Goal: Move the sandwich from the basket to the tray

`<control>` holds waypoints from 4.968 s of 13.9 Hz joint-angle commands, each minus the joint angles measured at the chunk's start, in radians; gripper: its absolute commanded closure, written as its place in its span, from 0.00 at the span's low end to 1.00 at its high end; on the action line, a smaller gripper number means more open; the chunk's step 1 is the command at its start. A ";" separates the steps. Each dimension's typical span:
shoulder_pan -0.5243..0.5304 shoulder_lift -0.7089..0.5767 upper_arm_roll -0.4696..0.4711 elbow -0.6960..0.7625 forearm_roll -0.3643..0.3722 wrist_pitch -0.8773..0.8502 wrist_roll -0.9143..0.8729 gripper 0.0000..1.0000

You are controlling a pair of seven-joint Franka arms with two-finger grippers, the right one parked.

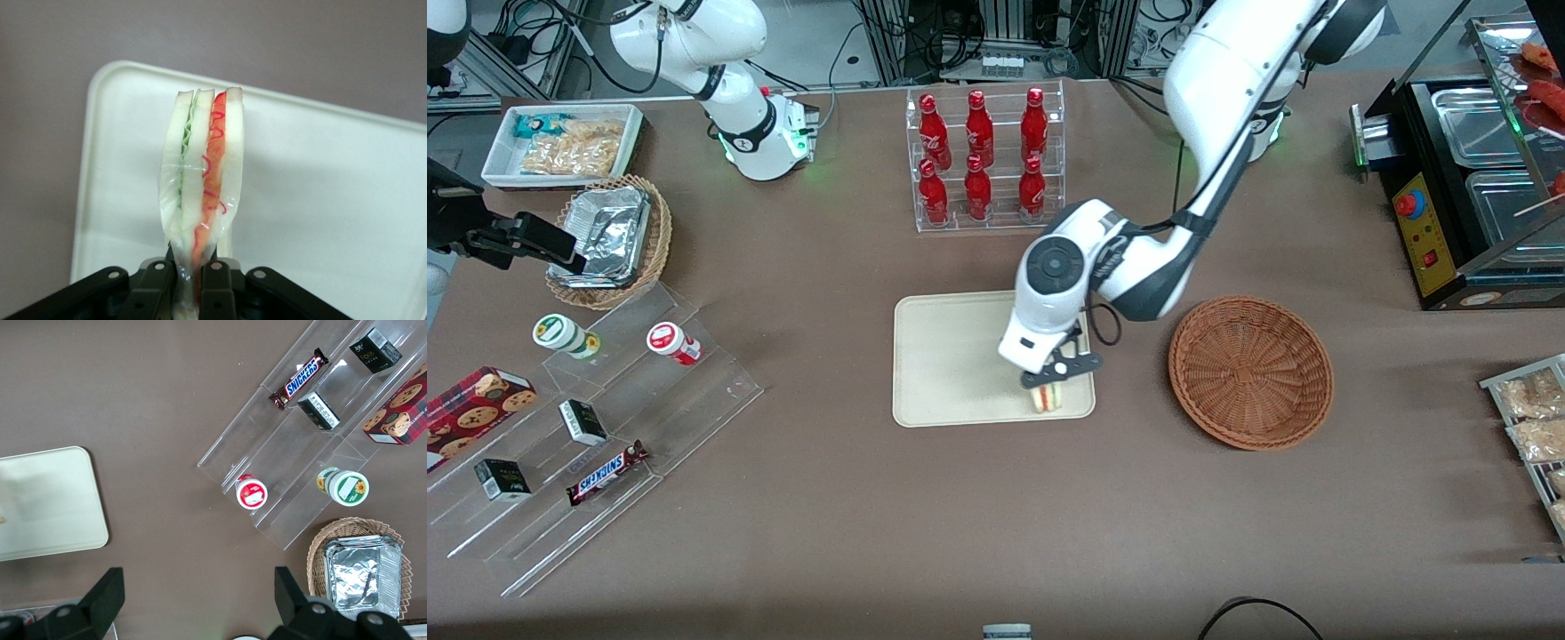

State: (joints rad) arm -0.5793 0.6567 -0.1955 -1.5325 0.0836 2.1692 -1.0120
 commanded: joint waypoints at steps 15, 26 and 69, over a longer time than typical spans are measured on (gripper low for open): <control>-0.157 0.130 0.011 0.095 0.078 0.014 -0.008 0.70; -0.076 -0.099 0.093 0.083 0.029 -0.178 -0.031 0.00; 0.647 -0.769 0.108 -0.144 -0.070 -0.680 0.994 0.00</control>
State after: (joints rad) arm 0.0575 -0.0480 -0.0834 -1.5984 0.0142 1.4435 -0.0062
